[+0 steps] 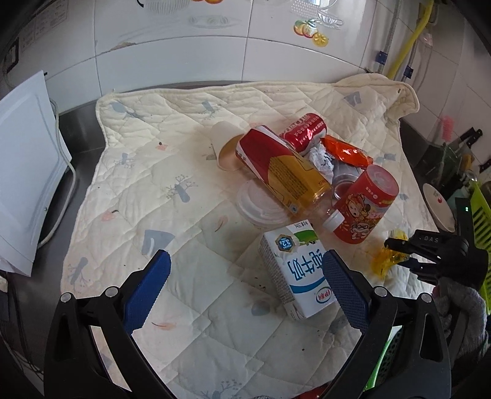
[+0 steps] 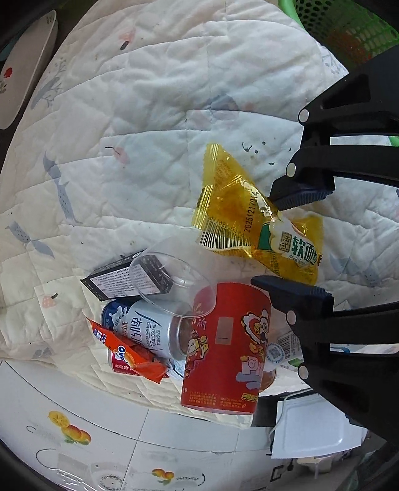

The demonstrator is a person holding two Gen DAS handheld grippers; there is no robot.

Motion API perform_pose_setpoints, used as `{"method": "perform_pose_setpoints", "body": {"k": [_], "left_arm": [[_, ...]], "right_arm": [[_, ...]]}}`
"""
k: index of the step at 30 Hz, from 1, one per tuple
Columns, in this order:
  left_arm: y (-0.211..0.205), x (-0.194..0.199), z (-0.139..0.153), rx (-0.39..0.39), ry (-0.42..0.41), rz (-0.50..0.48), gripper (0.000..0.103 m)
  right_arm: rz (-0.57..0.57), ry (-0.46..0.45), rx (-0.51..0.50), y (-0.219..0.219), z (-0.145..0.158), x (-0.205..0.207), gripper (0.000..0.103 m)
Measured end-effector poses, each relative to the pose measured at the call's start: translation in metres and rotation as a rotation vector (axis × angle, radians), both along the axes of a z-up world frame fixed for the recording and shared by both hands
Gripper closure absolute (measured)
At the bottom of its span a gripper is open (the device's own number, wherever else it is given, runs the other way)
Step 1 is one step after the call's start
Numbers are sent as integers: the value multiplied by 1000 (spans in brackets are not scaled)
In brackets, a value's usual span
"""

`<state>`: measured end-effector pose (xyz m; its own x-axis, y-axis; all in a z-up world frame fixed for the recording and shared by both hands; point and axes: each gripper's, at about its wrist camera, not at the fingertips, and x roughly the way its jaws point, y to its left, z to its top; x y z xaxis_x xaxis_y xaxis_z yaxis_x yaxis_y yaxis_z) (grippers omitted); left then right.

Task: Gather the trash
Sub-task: 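Close the left tool on the milk carton while the right tool grasps the yellow snack bag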

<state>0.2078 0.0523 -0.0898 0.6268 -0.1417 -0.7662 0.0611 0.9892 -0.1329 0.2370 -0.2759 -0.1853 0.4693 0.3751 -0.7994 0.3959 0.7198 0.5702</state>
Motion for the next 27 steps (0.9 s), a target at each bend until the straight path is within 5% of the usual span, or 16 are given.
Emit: {"method": "perform_pose_setpoints", "body": {"k": [10,24,27], "left_arm": [[-26,23,-33,-90,147,-27,10],[-66,45,-62,-7,229,-26,10],[-66,47,-70,-17,252,-24,19]], "right_arm": [[83,-116,-107,2,38,-36,74],[240,-193,-291,-7,64,-130,73],[261,-184,-343,-11,62,-149,72]]}}
